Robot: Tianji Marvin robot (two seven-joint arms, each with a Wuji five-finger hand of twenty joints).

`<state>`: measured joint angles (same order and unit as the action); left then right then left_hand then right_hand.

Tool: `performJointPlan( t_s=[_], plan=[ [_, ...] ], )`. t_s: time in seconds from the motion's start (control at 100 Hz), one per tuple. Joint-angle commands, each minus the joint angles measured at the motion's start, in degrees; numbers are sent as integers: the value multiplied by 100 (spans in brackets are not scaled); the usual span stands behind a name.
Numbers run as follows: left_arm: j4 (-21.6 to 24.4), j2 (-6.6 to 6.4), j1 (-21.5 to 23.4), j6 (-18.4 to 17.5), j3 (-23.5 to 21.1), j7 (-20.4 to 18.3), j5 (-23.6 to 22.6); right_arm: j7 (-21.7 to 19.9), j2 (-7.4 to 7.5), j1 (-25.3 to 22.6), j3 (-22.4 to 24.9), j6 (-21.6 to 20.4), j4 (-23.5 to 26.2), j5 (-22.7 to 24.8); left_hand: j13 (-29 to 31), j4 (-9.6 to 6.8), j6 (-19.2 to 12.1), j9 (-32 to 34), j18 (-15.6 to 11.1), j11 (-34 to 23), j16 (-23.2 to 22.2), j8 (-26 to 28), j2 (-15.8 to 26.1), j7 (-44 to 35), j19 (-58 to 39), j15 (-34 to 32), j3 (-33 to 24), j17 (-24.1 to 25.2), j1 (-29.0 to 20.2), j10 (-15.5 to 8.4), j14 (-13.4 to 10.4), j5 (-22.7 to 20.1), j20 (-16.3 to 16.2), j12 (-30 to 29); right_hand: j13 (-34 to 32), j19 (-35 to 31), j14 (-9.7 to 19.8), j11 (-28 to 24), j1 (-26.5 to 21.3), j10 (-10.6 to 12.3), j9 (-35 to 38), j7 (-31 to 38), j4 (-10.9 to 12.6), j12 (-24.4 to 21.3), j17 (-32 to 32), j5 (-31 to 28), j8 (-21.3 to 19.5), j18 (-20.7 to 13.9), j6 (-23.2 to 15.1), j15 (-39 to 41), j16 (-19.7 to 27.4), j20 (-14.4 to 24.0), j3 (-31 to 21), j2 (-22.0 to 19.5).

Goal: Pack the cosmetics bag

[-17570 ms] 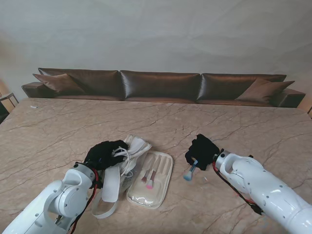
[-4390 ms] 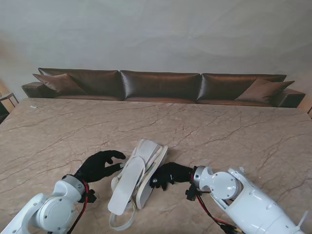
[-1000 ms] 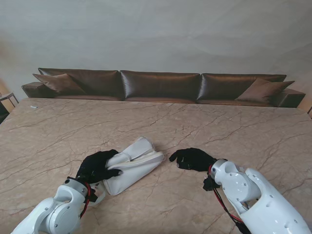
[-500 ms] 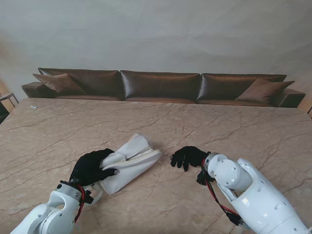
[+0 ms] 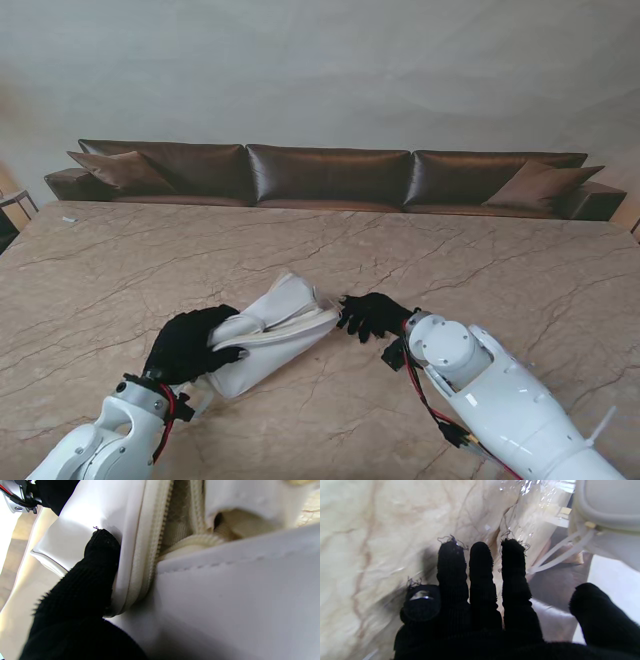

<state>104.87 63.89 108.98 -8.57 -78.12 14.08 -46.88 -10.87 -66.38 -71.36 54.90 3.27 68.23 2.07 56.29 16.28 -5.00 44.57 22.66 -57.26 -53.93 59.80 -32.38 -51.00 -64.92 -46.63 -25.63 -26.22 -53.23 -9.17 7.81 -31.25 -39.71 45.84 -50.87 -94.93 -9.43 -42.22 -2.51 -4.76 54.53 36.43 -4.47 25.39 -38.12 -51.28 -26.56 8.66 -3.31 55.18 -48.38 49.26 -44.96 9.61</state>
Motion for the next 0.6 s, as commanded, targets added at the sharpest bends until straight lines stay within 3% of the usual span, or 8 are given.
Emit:
performJointPlan(
  t_s=[0.0,0.09,0.2,0.22,0.27,0.31,0.47,0.59],
  plan=[
    [42,15,8,-10,55,-26,73,-117,-61,30,-55,-105,5,9,50,-808,-1231,391,73,-354,-141,628,2004,-1522,56,-171,-951,83,-1388,-849,-185,-741,-135,332,-197,-597,-327,-260,75,-39,120,108,-47,124,-171,-94,-128,-237,-80,471,-241,31,-172,171],
    [-51,15,-48,11,132,-32,113,-55,-105,67,-117,-201,-78,-67,49,-804,-1231,388,73,-351,-146,626,2009,-1522,66,-164,-925,87,-1395,-857,-183,-736,-148,343,-248,-692,-277,-345,-6,-14,118,139,-41,179,-224,-86,-176,-271,-98,707,-366,40,-340,373],
    [-92,19,-88,60,194,-27,141,33,-126,135,-246,-283,-152,21,38,-801,-1218,381,74,-348,-150,623,2005,-1522,79,-153,-905,100,-1406,-850,-174,-727,-159,352,-489,-832,-114,-628,-442,192,302,613,-76,359,-475,-120,-611,-304,-431,901,-417,-31,-1218,1186],
    [-89,17,-91,73,198,-34,140,29,-121,148,-272,-304,-160,53,38,-798,-1225,383,74,-344,-151,622,2006,-1520,78,-152,-897,98,-1402,-857,-174,-727,-162,352,-528,-842,-62,-676,-647,248,313,750,-287,406,-505,-92,-602,-316,-517,927,-417,-60,-1415,1359],
    [-66,11,-86,111,194,-90,148,58,-116,168,-326,-355,-178,160,33,-789,-1219,376,55,-334,-151,615,2012,-1504,89,-146,-869,114,-1396,-852,-179,-702,-165,353,-596,-856,52,-806,-1304,380,319,1679,-864,525,-578,303,-144,-350,-932,994,-441,-117,-1928,2003],
    [-52,9,-78,127,186,-140,179,99,-112,176,-360,-390,-185,251,29,-783,-1209,378,46,-330,-152,609,2011,-1493,94,-142,-847,124,-1397,-851,-177,-694,-167,355,-654,-895,108,-943,-1770,454,338,2139,-1055,614,-640,450,-110,-358,-1183,1110,-500,-114,-2246,2296],
    [-99,6,-113,175,207,-143,165,4,-51,159,-372,-464,-130,383,23,-778,-1194,386,52,-321,-163,596,1998,-1480,85,-146,-789,139,-1419,-828,-162,-688,-188,369,-566,-887,220,-1155,-2502,563,215,2409,-1202,865,-548,655,-580,-395,-1449,1239,-668,-53,-2608,2470],
    [-140,1,-141,211,216,-146,129,43,-7,71,-299,-474,-13,563,50,-776,-1184,395,65,-315,-169,590,1977,-1479,76,-161,-778,123,-1439,-821,-161,-702,-199,378,-559,-864,244,-1213,-2776,627,234,2526,-1253,970,-522,626,-935,-384,-1679,1256,-720,-17,-2672,2444]
  ],
)
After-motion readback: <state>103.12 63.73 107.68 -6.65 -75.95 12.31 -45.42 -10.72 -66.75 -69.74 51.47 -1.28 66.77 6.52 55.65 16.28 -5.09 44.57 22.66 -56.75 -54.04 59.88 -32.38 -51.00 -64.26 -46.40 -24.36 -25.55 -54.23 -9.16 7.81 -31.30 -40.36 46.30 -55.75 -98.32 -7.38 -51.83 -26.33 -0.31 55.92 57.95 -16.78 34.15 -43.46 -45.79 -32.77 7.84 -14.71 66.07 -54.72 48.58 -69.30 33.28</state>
